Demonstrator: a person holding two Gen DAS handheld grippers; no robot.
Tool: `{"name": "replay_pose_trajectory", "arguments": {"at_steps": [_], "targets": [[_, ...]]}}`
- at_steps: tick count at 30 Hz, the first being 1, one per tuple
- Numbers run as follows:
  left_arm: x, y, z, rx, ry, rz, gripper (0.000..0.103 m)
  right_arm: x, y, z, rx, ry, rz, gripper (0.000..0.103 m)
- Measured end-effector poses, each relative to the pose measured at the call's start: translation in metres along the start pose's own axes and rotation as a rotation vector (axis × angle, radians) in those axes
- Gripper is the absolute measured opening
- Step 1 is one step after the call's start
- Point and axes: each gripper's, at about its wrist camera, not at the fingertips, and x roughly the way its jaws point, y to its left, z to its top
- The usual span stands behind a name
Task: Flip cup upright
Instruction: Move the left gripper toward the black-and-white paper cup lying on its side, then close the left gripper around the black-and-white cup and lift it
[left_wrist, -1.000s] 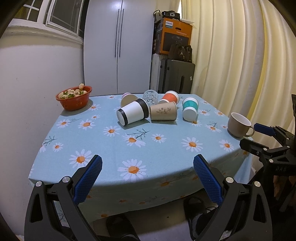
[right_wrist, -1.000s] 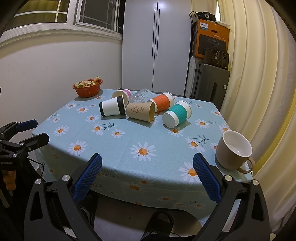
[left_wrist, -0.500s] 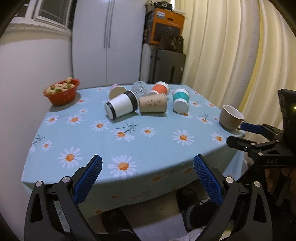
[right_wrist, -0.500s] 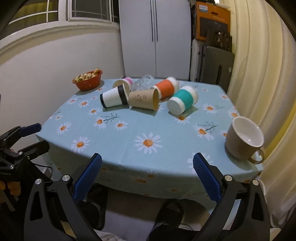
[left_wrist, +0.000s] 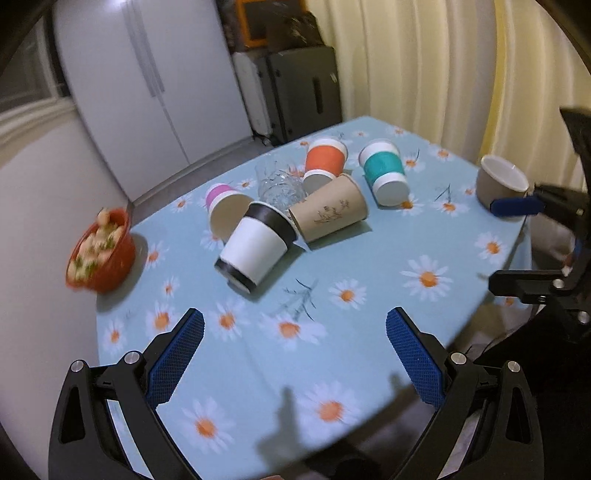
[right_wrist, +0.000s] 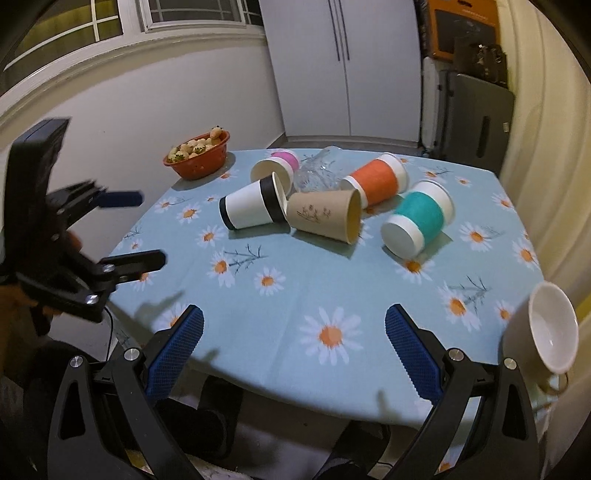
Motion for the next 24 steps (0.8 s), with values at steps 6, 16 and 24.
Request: {"name": "replay_pose_trajectory", "arguments": {"at_steps": [6, 16, 24], "targets": [[0.051, 0.012, 0.031, 0.127, 0.111, -0.015, 0.096, 0.026, -0.013, 0.023, 0.025, 0.053, 0.074, 0.098], [0.112, 0.048, 0.066, 0.153, 0.196, -0.089, 0.092, 0.051, -0.029, 0.026, 0.070, 0.123, 0.161, 0.098], [0.139, 0.054, 0.070, 0.199, 0.256, -0.154, 0.079, 0.054, -0.040, 0.030, 0.103, 0.139, 0.198, 0.098]]}}
